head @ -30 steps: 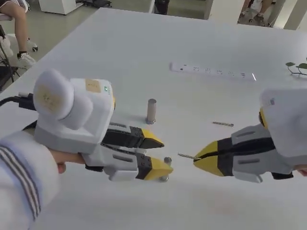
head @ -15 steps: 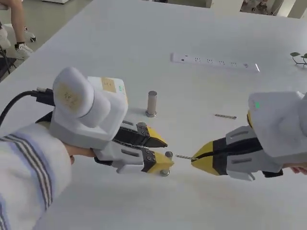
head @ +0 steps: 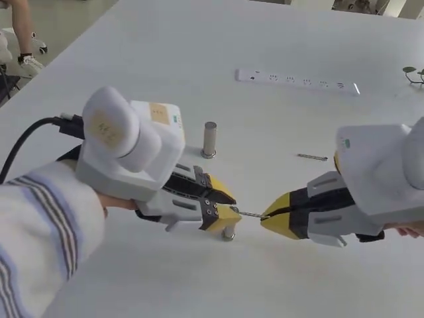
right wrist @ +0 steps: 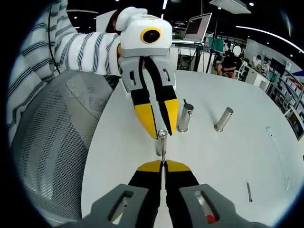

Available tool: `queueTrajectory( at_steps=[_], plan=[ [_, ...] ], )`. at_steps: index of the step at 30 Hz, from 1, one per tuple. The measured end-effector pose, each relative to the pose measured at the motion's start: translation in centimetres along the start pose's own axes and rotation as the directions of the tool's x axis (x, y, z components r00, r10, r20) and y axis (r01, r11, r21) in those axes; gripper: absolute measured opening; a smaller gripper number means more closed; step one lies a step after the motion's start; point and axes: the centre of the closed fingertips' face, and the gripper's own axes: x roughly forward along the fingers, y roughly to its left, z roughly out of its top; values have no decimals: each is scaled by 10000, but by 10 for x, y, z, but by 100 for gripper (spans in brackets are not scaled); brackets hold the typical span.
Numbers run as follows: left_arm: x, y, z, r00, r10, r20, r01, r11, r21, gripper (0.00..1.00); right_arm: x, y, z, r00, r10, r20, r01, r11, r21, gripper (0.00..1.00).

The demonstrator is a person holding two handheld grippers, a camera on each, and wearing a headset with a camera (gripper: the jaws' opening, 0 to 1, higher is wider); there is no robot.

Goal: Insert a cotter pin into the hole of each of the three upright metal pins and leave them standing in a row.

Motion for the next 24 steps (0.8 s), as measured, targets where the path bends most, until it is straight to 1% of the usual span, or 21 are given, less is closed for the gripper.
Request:
queueTrajectory(
  at_steps=[3, 4, 8, 13, 16, 17, 19, 24],
  plan=[
    [0, 0, -1, 9999, -37, -104, 37, 10000, -6, 6, 1, 1, -1, 10000, 24, -94, -25, 10000, -70, 0],
    [0, 1, -1, 9999, -11, -103, 11, 10000, 2, 6, 1, 2, 0, 10000, 26, -95, -27, 10000, -76, 0],
    [1, -2, -1, 9998, -150, -141, 151, 9999, 47, 6, 2, 1, 2, 10000, -8, -38, 8, 10000, -43, 0],
    [2, -1, 0, 9998, -67, -192, 69, 9999, 117, 5, 6, 1, 4, 10000, -2, -10, 1, 10000, -44, 0],
    [2, -1, 0, 9998, -40, -198, 41, 10000, 21, 5, 9, 1, 7, 10000, -23, 67, 23, 10000, 2, 0],
    [1, -1, -1, 9998, -33, -211, 33, 10000, -3, 5, 11, 3, 8, 10000, 17, 57, -17, 10000, -85, 0],
    [1, -1, -1, 9997, -46, -225, 46, 10000, 0, 5, 14, 3, 10, 10000, -57, 44, 58, 9995, -320, 0],
    [2, -1, -1, 9997, -47, -251, 46, 10000, -34, 5, 19, 1, 15, 10000, -47, 83, 51, 9991, -410, 0]
  ],
)
